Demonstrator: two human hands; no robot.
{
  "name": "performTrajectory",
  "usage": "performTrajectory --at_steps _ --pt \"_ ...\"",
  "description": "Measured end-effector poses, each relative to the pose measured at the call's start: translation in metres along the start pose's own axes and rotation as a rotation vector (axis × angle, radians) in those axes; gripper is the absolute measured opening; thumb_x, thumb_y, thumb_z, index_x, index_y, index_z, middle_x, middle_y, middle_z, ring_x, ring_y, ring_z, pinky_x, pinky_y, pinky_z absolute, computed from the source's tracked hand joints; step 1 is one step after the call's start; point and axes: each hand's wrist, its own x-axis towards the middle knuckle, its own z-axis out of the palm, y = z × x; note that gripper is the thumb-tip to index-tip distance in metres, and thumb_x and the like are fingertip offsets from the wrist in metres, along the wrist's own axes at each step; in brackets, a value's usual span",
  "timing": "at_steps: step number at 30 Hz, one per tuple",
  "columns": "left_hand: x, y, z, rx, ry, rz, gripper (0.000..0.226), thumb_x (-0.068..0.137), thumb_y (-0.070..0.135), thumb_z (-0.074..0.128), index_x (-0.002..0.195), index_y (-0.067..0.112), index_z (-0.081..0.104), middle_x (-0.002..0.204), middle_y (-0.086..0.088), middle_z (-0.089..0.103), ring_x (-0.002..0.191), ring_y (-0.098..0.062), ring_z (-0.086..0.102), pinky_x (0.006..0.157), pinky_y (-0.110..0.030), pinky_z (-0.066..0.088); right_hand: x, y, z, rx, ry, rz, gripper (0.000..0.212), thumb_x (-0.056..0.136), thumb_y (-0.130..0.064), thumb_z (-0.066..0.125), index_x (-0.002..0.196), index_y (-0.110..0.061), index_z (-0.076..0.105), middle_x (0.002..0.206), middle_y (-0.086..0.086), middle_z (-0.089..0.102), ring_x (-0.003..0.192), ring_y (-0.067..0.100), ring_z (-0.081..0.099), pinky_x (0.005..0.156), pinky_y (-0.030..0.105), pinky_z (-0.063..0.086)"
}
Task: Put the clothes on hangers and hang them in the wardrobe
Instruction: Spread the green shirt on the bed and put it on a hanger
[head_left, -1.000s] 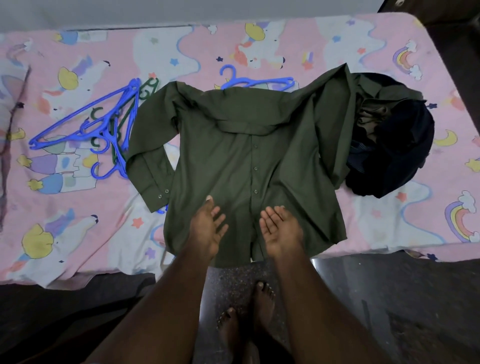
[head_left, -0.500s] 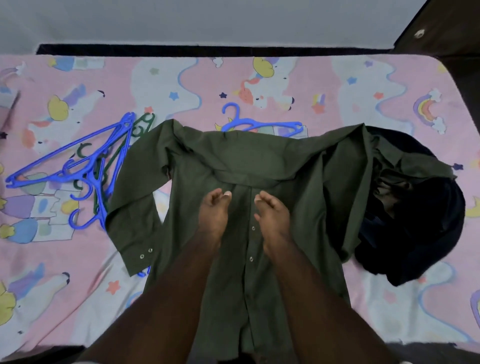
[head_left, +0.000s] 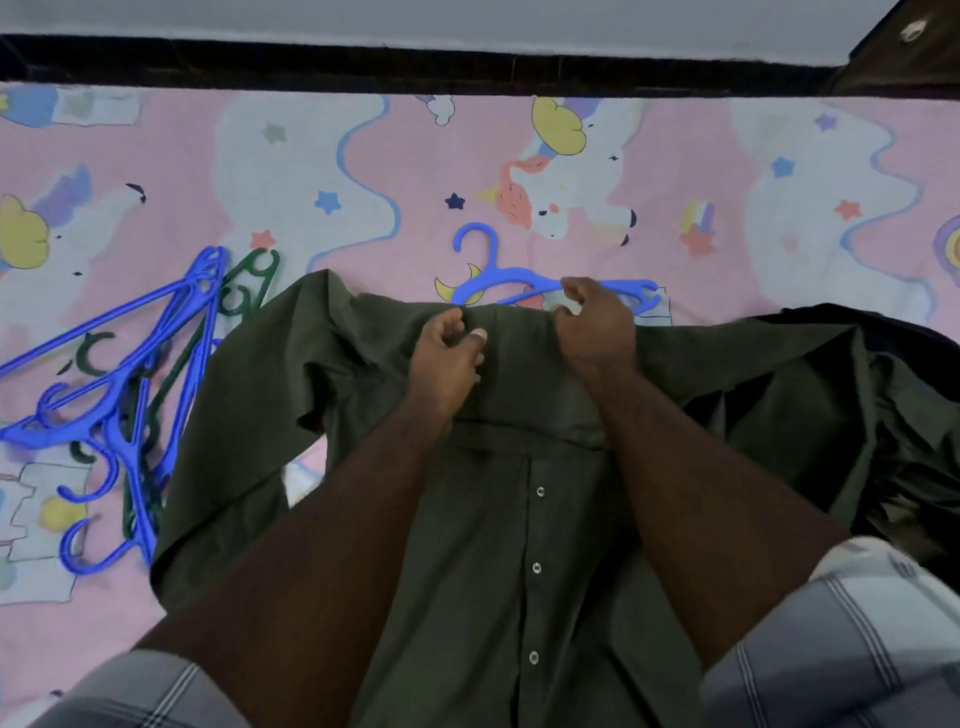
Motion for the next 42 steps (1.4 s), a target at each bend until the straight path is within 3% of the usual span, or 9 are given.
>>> performTrajectory --at_steps 6,11,16,20,23,26,31,35,42 --pt "0.015 -0.019 -0.001 -0.057 0.014 -0.071 0.036 0.099 0.016 0.060 0.135 0.016 0.053 0.124 -0.004 0.063 0.084 -0.013 0.067 0.065 -0.023 0.056 0.056 0.009 0.009 -0.561 -0.210 -0.059 0.054 0.097 -0.016 0.054 0.149 -0.020 0.042 0.148 0.009 0.045 0.140 0.028 0.036 0.114 0.051 0.031" --pt "0.014 -0.024 -0.003 -0.113 0.038 -0.059 0.023 0.099 0.012 0.058 0.121 0.020 0.059 0.114 -0.003 0.066 0.084 -0.014 0.067 0.068 -0.026 0.056 0.063 0.014 0.004 -0.705 0.015 -0.112 0.029 0.099 -0.021 0.049 0.125 -0.021 0.064 0.115 0.011 0.058 0.112 0.034 0.054 0.108 0.052 0.035" --pt "0.005 -0.008 -0.007 -0.145 0.040 -0.044 0.021 0.099 0.014 0.059 0.119 0.020 0.061 0.107 0.000 0.068 0.090 -0.016 0.069 0.071 -0.026 0.056 0.068 -0.020 -0.046 -0.314 0.307 -0.065 0.028 0.101 -0.029 0.052 0.122 -0.020 0.068 0.113 0.010 0.064 0.104 0.034 0.061 0.082 0.038 0.044" --pt "-0.019 0.017 -0.012 -0.220 -0.010 -0.061 0.029 0.100 0.021 0.061 0.129 0.018 0.060 0.113 0.001 0.069 0.099 -0.018 0.070 0.079 -0.030 0.058 0.038 -0.050 -0.069 -0.066 0.328 -0.091 0.025 0.098 -0.026 0.053 0.115 -0.019 0.070 0.107 0.007 0.071 0.097 0.028 0.063 0.077 0.031 0.042" --pt "-0.046 0.030 -0.016 -0.301 -0.105 -0.155 0.042 0.099 0.030 0.063 0.139 0.019 0.053 0.127 0.002 0.064 0.110 -0.020 0.067 0.089 -0.036 0.057 -0.002 -0.052 -0.075 0.152 0.186 -0.062 0.023 0.096 -0.030 0.058 0.109 -0.018 0.073 0.094 0.004 0.074 0.084 0.024 0.066 0.085 0.035 0.053" --pt "-0.078 0.031 -0.025 -0.469 -0.134 -0.236 0.024 0.101 0.027 0.059 0.125 0.024 0.057 0.130 0.000 0.062 0.114 -0.026 0.065 0.092 -0.043 0.055 -0.051 -0.042 -0.075 0.362 -0.029 0.011 0.014 0.096 -0.029 0.063 0.087 -0.027 0.072 0.069 -0.006 0.071 0.050 0.014 0.058 0.059 0.031 0.054" --pt "-0.147 0.002 -0.051 -0.605 -0.087 -0.184 0.006 0.103 0.021 0.055 0.102 0.024 0.060 0.111 -0.005 0.071 0.095 -0.025 0.075 0.074 -0.036 0.059 -0.134 -0.008 -0.076 0.449 -0.241 0.057 0.010 0.095 -0.022 0.067 0.101 -0.018 0.073 0.070 -0.001 0.072 0.042 0.013 0.052 0.041 0.018 0.040" --pt "-0.215 -0.030 -0.064 -0.656 -0.032 -0.165 0.012 0.101 0.012 0.057 0.091 0.018 0.058 0.088 -0.004 0.070 0.085 -0.025 0.075 0.070 -0.035 0.062 -0.201 0.007 -0.084 0.323 -0.197 -0.088 0.019 0.094 -0.025 0.068 0.108 -0.016 0.077 0.079 -0.004 0.074 0.052 0.008 0.058 0.060 0.023 0.051" --pt "-0.301 -0.081 -0.076 -0.704 -0.065 -0.108 0.013 0.099 0.008 0.059 0.093 0.019 0.055 0.098 -0.006 0.072 0.094 -0.030 0.074 0.076 -0.040 0.062 -0.295 0.031 -0.085 0.184 -0.175 -0.189 0.024 0.093 -0.027 0.066 0.113 -0.019 0.076 0.099 -0.001 0.076 0.094 0.017 0.070 0.087 0.029 0.052"
